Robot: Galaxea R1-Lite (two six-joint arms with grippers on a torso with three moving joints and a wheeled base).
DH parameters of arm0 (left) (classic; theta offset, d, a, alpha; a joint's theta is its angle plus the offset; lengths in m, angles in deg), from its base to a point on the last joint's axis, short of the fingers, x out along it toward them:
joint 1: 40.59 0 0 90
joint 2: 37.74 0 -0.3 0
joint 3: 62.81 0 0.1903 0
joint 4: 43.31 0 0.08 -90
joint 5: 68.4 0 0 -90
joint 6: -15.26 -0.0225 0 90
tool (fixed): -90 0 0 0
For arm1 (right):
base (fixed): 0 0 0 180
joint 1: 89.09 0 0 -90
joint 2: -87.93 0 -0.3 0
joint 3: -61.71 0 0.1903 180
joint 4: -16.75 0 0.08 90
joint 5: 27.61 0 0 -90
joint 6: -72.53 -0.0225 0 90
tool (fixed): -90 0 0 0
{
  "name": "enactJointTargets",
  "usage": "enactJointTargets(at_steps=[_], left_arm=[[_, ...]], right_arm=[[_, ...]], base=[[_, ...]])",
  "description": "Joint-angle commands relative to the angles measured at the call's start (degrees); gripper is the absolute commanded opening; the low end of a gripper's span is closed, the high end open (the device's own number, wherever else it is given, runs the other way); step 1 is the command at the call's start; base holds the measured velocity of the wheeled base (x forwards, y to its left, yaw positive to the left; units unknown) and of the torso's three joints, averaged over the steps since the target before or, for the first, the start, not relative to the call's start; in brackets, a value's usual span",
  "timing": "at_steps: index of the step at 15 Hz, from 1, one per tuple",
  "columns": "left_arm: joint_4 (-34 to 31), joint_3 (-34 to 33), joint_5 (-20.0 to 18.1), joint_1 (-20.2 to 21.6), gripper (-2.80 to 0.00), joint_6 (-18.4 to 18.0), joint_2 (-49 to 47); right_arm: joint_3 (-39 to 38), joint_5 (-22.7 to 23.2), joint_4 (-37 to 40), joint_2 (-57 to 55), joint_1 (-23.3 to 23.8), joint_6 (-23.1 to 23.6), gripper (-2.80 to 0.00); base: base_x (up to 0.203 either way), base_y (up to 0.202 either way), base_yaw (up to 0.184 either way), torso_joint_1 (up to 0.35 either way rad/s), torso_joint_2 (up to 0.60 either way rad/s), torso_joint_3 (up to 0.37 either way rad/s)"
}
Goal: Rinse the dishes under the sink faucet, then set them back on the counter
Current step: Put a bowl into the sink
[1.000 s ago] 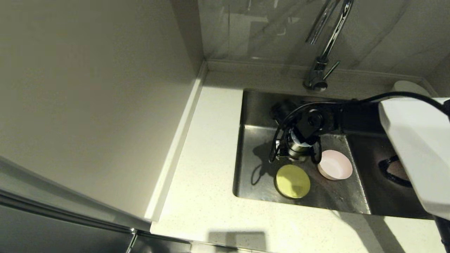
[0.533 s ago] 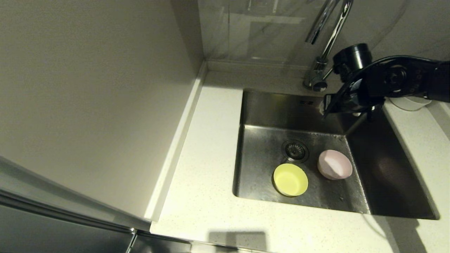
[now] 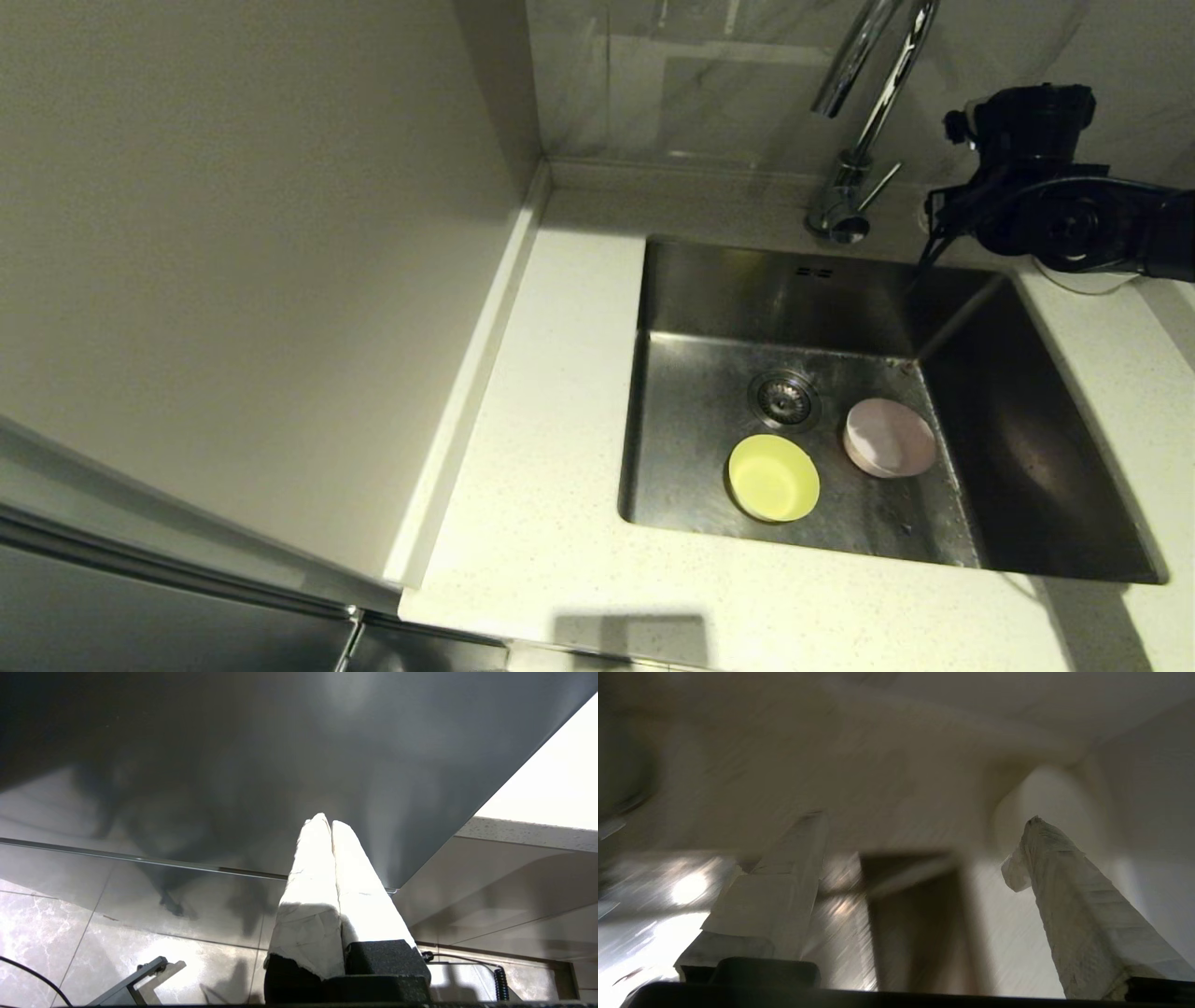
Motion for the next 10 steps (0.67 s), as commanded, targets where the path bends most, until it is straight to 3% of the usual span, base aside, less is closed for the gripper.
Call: enactJointTargets(at_steps=[1,7,10], left_arm=[[0.04,0.00,0.04,0.00,-2.80,0.04,0.09],[0.04,0.00,0.04,0.00,-2.80,0.04,0.09],[0.04,0.00,0.04,0.00,-2.80,0.04,0.09]], right_arm=[[-0.02,-0.94,-5.22,-2.83,2.39,4.01,0.00],[-0.02,-1.33,-5.98,-3.78,10.05,4.43,0.00],[-0.02,-1.26,-4.25,-4.04,10.90,4.09,0.00]], base=[[0.000,0.000,0.000,0.000,0.00,0.000],[0.000,0.000,0.000,0.000,0.00,0.000],[0.000,0.000,0.000,0.000,0.00,0.000]])
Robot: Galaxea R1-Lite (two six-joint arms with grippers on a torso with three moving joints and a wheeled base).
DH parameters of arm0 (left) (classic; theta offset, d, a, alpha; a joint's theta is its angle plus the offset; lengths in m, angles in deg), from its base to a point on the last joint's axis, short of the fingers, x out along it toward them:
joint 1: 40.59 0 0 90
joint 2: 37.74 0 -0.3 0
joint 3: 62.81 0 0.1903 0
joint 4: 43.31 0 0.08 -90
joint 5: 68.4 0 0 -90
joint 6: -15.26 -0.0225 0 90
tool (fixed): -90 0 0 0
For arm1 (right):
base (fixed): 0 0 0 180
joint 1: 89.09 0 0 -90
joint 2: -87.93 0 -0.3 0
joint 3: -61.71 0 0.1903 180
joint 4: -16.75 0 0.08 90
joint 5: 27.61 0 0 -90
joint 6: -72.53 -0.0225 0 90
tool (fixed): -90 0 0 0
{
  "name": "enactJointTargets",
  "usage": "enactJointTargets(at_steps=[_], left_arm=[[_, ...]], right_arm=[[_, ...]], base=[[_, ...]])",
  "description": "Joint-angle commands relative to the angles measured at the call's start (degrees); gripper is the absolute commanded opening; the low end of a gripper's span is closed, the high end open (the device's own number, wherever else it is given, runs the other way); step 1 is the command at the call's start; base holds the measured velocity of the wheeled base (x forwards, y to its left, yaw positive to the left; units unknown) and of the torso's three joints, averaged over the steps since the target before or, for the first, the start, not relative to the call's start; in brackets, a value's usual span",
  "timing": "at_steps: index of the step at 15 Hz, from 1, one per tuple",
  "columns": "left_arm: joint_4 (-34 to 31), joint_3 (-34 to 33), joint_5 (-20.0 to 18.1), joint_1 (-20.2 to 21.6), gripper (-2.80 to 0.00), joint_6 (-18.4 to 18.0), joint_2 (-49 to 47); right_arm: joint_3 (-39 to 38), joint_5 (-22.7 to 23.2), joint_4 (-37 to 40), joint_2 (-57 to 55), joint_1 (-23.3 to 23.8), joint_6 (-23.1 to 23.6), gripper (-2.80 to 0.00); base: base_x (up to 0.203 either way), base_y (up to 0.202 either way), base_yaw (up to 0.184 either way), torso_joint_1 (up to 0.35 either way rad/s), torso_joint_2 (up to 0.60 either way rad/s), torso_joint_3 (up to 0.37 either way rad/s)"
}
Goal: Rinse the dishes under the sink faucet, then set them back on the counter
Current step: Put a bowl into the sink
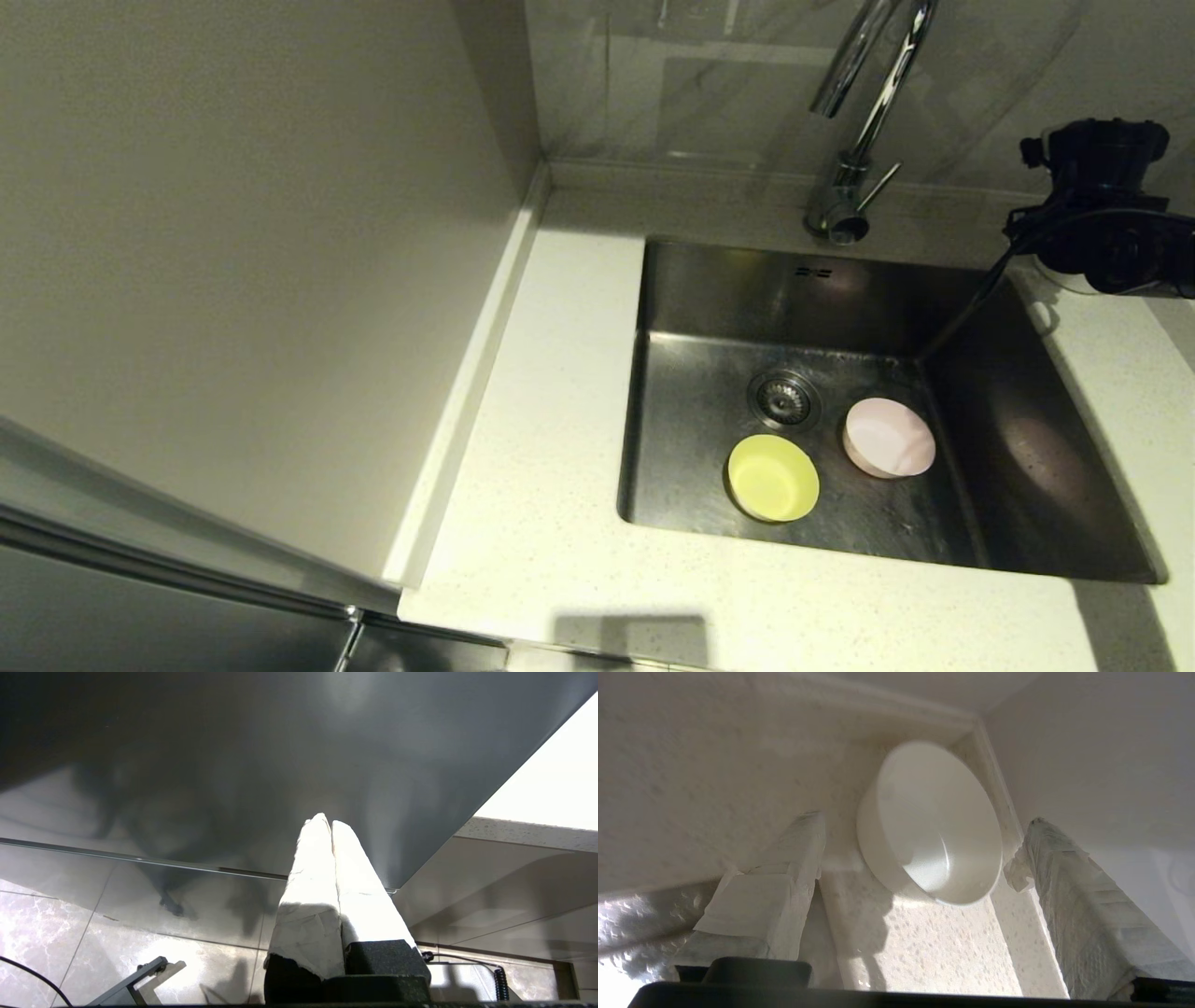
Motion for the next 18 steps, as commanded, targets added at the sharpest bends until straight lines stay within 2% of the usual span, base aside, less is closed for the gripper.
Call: enactJointTargets(at_steps=[1,6,7,18], left_arm=[[0.02,0.00,0.03,0.02,-2.80,0.02,0.09],[0.02,0.00,0.03,0.02,-2.80,0.02,0.09],[0.02,0.00,0.03,0.02,-2.80,0.02,0.09],[0.02,0.00,0.03,0.02,-2.80,0.02,0.09]], right_arm=[[0.01,0.05,1.21,-0.41,0.43,-0.03,0.00],[0.07,0.43,1.58,-2.62,0.50,-0.26,0.00],[0.01,0.38,1.60,-3.02,0.92,-0.30,-2.80],[0.00,0.51,2.35,-1.61,1.40,-2.25,-2.80]], base=[[0.000,0.000,0.000,0.000,0.00,0.000],[0.000,0.000,0.000,0.000,0.00,0.000],[0.000,0.000,0.000,0.000,0.00,0.000],[0.000,0.000,0.000,0.000,0.00,0.000]])
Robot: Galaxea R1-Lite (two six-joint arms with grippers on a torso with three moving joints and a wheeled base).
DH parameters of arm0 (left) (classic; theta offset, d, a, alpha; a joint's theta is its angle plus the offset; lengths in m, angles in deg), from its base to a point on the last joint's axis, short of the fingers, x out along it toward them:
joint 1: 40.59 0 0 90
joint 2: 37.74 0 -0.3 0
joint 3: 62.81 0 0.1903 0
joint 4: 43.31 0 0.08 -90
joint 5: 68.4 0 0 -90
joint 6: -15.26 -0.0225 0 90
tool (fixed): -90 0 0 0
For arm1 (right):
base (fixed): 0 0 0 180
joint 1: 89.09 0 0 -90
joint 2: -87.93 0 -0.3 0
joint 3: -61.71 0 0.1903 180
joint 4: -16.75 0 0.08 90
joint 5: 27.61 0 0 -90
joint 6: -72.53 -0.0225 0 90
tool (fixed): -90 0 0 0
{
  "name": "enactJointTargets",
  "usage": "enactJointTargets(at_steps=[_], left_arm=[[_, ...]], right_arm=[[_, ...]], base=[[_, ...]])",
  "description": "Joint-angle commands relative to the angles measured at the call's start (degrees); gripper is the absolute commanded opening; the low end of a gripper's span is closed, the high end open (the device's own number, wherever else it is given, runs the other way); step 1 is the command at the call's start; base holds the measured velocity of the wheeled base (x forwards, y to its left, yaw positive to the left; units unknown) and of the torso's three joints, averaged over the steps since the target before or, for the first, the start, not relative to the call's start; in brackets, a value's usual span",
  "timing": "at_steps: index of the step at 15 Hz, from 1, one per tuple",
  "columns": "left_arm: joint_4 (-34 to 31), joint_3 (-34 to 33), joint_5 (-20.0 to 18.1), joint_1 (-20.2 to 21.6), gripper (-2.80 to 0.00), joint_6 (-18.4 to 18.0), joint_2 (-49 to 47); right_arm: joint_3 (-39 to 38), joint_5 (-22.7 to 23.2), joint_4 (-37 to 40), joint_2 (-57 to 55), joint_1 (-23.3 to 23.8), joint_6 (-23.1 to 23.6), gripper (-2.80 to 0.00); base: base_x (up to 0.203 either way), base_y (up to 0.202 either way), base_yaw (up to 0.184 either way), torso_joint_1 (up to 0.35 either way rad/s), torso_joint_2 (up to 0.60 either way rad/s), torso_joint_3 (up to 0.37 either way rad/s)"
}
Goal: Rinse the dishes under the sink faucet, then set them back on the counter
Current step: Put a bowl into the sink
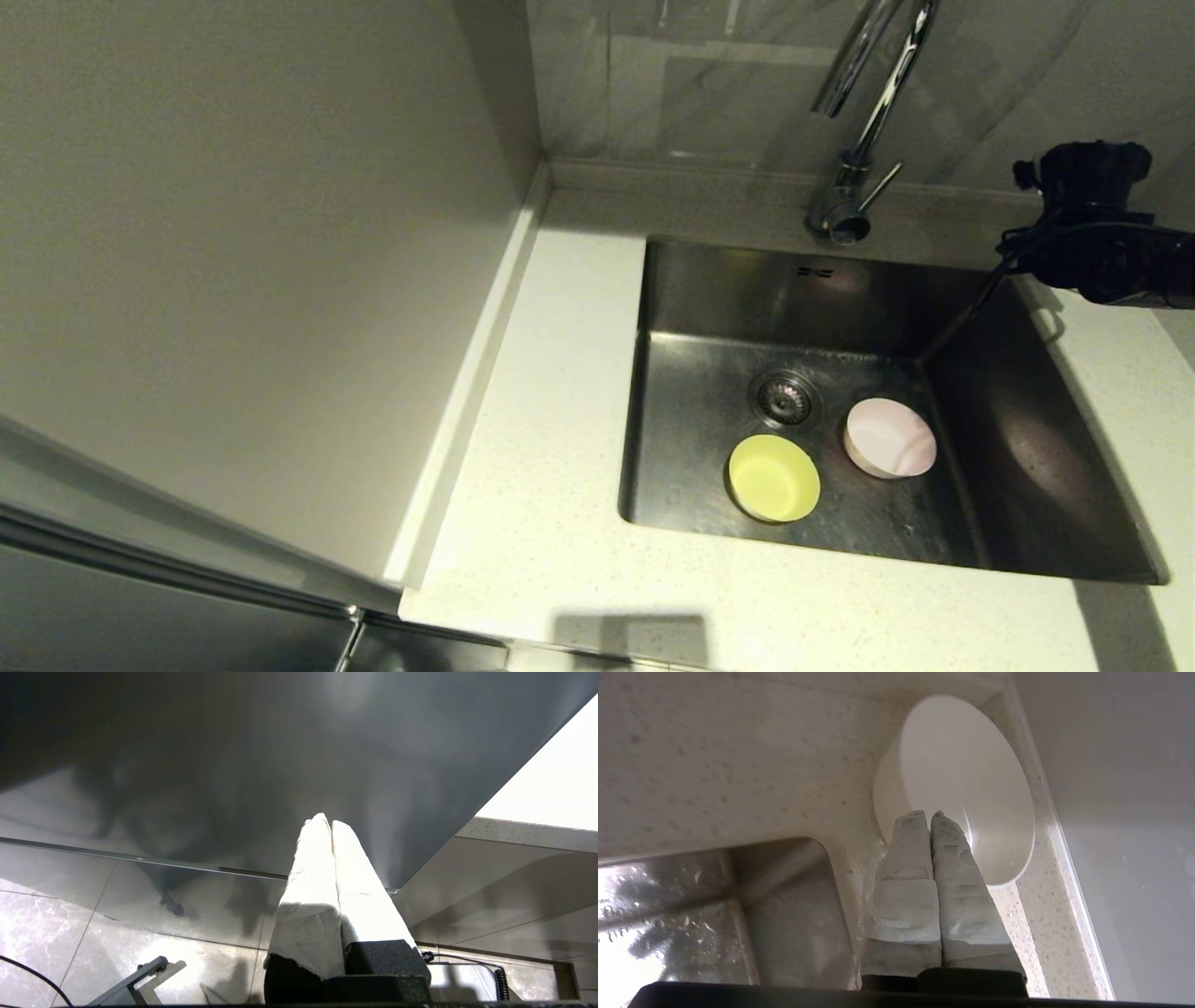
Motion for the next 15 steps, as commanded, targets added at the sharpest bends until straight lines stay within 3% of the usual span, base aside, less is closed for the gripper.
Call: enactJointTargets(at_steps=[1,5,9,12,13,15], left_arm=[[0.02,0.00,0.00,0.00,-2.80,0.03,0.09],[0.02,0.00,0.00,0.00,-2.80,0.03,0.09],[0.02,0.00,0.00,0.00,-2.80,0.03,0.09],[0.02,0.00,0.00,0.00,-2.80,0.03,0.09],[0.02,0.00,0.00,0.00,-2.80,0.03,0.09],[0.02,0.00,0.00,0.00,-2.80,0.03,0.09]], right_arm=[[0.00,-0.22,0.04,0.20,0.12,0.03,-2.80],[0.00,-0.31,1.24,2.34,0.09,-0.10,-2.80],[0.02,-0.32,-0.28,6.74,0.63,6.87,-2.80],[-0.01,-0.13,2.73,7.07,1.01,5.52,-2.80],[0.00,-0.13,4.34,6.96,1.65,3.61,0.00],[-0.01,0.81,4.22,5.43,2.42,2.73,0.00]], base=[[0.000,0.000,0.000,0.000,0.00,0.000],[0.000,0.000,0.000,0.000,0.00,0.000],[0.000,0.000,0.000,0.000,0.00,0.000],[0.000,0.000,0.000,0.000,0.00,0.000],[0.000,0.000,0.000,0.000,0.00,0.000],[0.000,0.000,0.000,0.000,0.00,0.000]])
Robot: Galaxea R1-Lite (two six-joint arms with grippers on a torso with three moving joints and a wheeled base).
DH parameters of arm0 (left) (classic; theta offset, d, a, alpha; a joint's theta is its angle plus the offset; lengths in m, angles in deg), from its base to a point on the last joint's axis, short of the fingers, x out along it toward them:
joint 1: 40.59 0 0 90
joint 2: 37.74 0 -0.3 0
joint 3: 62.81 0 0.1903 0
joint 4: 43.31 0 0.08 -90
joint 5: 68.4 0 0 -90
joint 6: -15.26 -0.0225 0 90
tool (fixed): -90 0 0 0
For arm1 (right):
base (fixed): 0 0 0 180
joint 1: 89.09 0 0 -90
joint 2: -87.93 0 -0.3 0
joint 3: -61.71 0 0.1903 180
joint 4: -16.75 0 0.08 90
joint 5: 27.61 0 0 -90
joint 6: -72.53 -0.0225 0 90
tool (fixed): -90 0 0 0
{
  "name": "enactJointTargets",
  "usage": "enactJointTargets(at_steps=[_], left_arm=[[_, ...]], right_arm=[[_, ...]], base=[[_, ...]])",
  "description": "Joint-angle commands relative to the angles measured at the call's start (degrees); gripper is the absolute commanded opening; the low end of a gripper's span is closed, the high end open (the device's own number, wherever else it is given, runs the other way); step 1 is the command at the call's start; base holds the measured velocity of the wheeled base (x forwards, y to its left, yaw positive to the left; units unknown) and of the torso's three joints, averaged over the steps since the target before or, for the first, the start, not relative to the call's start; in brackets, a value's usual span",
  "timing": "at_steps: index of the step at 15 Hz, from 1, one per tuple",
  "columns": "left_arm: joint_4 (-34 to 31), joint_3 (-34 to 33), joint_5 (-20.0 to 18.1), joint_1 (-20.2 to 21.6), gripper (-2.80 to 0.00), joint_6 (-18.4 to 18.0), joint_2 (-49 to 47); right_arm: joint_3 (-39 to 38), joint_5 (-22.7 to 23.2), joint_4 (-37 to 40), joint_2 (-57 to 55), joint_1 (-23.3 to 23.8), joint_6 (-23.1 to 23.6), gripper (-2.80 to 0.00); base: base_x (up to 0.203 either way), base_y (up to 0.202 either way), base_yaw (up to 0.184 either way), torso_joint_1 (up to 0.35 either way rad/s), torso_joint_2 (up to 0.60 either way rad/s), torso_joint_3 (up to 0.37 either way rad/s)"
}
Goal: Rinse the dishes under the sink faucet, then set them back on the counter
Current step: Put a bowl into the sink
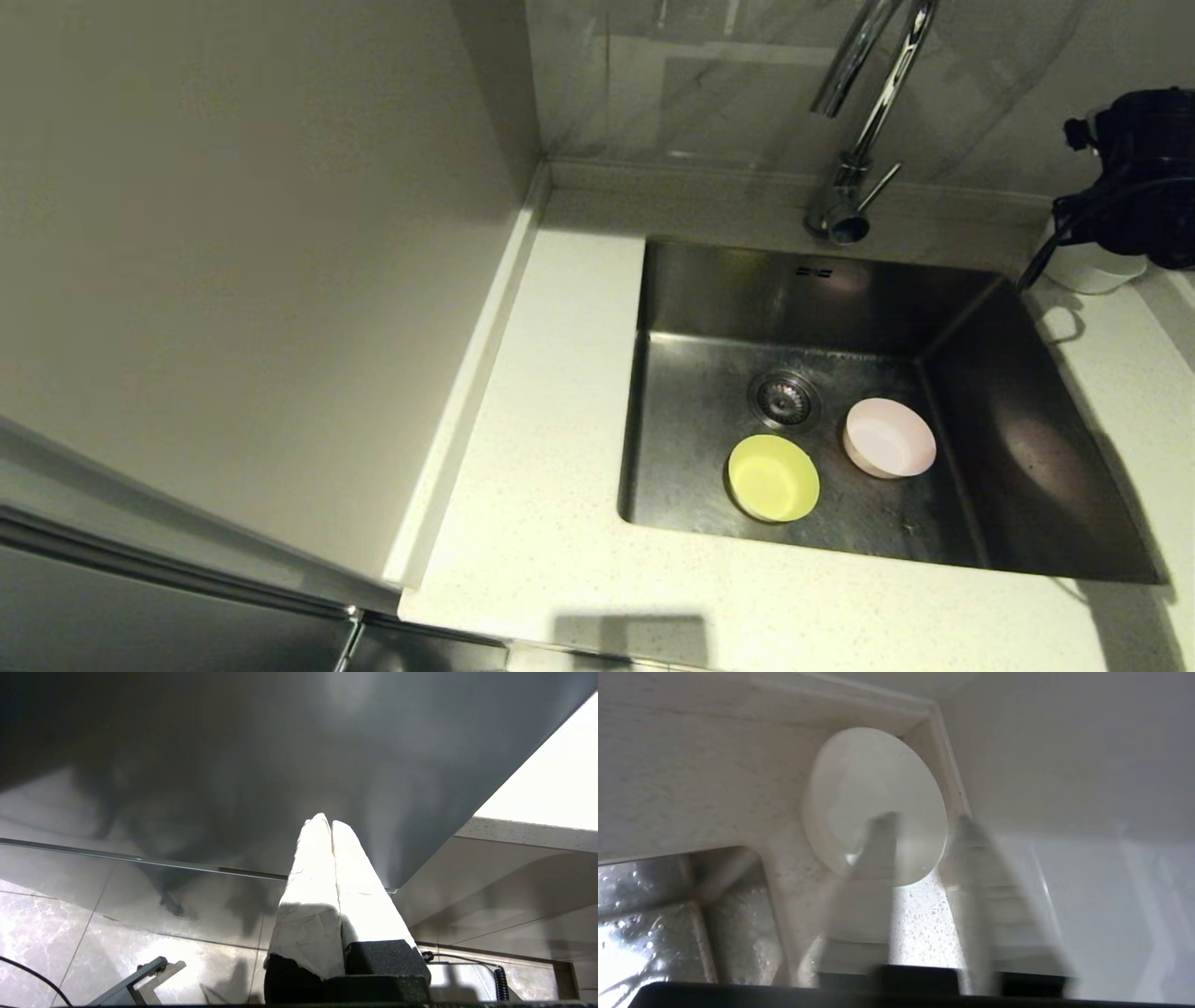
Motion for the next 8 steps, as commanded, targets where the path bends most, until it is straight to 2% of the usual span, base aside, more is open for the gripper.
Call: enactJointTargets(at_steps=[1,6,8], left_arm=[[0.04,0.00,0.03,0.00,-2.80,0.04,0.09],[0.04,0.00,0.03,0.00,-2.80,0.04,0.09],[0.04,0.00,0.03,0.00,-2.80,0.04,0.09]], right_arm=[[0.06,1.23,-1.05,-1.70,0.80,-0.36,0.00],[0.15,1.08,-16.29,-8.77,2.20,-1.60,0.00],[0.15,0.91,-18.03,-9.51,2.84,-1.62,0.00]], base=[[0.000,0.000,0.000,0.000,0.00,0.000],[0.000,0.000,0.000,0.000,0.00,0.000],[0.000,0.000,0.000,0.000,0.00,0.000]])
